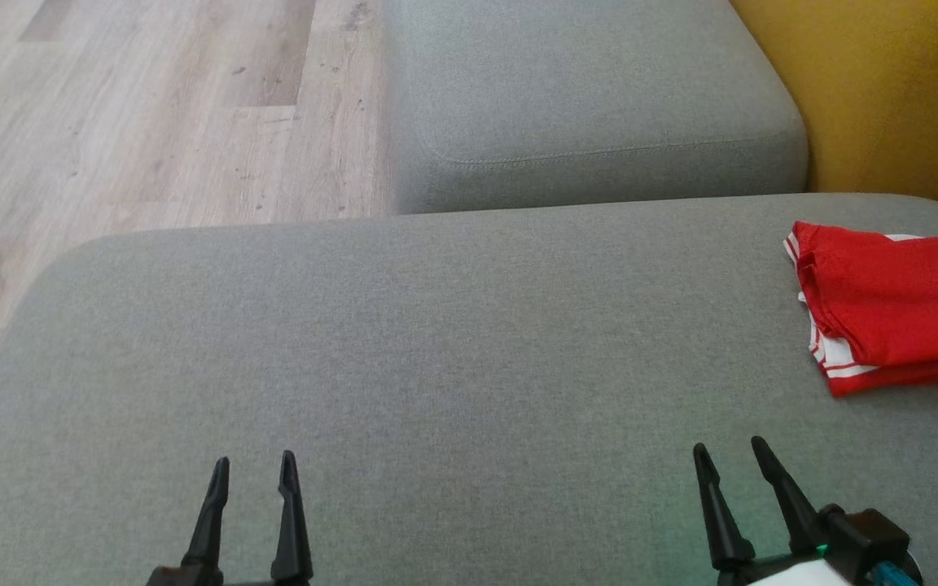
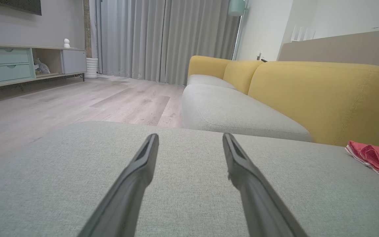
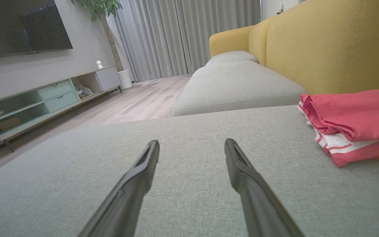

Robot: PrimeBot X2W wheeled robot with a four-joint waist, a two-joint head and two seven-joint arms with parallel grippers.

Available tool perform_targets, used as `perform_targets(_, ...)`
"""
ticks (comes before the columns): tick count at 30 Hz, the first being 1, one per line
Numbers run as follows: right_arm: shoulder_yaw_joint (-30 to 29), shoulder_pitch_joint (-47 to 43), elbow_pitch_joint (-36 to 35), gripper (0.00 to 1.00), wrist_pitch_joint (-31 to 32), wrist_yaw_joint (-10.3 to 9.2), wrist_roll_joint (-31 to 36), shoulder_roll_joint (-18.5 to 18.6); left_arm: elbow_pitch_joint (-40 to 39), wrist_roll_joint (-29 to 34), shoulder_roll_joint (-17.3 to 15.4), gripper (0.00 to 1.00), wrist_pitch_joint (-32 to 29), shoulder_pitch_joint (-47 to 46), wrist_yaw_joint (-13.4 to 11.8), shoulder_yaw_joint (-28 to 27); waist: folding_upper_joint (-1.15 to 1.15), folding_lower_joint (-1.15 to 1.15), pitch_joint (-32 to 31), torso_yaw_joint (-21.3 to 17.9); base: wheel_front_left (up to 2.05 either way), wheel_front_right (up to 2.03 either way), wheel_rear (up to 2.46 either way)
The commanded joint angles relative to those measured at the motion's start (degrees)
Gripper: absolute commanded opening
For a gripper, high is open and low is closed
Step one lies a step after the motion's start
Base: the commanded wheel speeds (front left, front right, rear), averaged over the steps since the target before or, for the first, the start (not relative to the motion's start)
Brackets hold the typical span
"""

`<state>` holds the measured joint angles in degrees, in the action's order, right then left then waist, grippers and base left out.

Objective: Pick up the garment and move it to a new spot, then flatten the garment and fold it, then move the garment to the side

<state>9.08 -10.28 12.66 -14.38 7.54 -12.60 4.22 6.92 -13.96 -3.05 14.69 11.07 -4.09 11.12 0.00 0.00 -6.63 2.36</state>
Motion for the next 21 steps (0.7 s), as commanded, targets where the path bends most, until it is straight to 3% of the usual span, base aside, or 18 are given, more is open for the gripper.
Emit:
perform_targets(1, 0.8, 2.1, -2.2, 1.0, -0.6, -0.05, 0.8, 0.0, -1.7, 0.8, 0.2, 1.0, 0.3, -2.0, -0.1, -2.2, 0.0, 0.0, -0.2, 0.0, 0.0, 0.0, 0.0)
perform_targets(16, -0.4, 2.3, -2.7, 1.0, -0.6, -0.05, 1.1, -1.0, -0.5, 1.5, 0.2, 1.0, 0.3, -2.0, 0.3, -2.3, 0.0, 0.0, -0.4, -0.2, 0.0, 0.0, 0.0)
perform_targets(17, -1.5, 0.0, -0.6, 0.0, 0.0, 0.0, 0.6, -1.2, 1.2, 1.0, 0.0, 0.0, 0.0, 0.0, 0.5, -0.2, 0.0, 0.01, -0.4, -0.2, 0.0, 0.0, 0.0)
perform_targets(21, -1.4, -0.9, 2.6, 0.0, 0.1, 0.0, 0.3, -1.2, 4.6, 0.7, 0.0, 0.0, -0.1, 0.7, 0.6, -0.1, 0.0, 0.02, -0.3, -0.2, 0.0, 0.0, 0.0)
